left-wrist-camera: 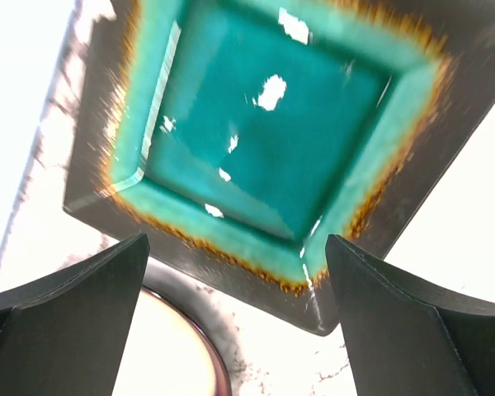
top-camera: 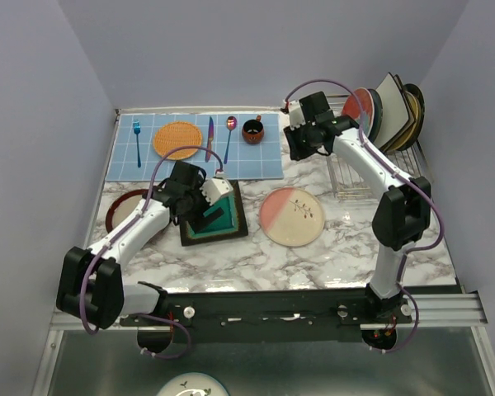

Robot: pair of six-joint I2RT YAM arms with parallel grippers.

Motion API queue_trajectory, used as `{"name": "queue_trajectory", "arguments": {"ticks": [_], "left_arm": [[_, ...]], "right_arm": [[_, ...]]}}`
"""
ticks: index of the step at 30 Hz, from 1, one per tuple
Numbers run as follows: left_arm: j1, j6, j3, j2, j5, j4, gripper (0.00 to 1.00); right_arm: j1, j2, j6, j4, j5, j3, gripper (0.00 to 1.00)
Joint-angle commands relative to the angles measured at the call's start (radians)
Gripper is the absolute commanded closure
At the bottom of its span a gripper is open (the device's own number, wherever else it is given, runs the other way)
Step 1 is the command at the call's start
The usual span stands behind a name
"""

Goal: Unload the plates from the dish rack
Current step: Move the plate to the center of the board.

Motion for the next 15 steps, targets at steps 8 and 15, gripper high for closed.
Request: {"name": "queue_trajectory", "arguments": {"ticks": [8, 15], "left_arm": [[-0.032, -0.104, 0.112, 0.106, 0.197, 0.033, 0.02], [-0.108, -0.145, 0.143, 0.275, 0.161, 0.14, 0.02]], "right_arm": [[-0.081, -0.051, -0.019, 0.054, 0.228, 0.038, 0.69], [-0.101, -0.084, -0.087, 0.103, 0.33, 0.011, 0.69]]}}
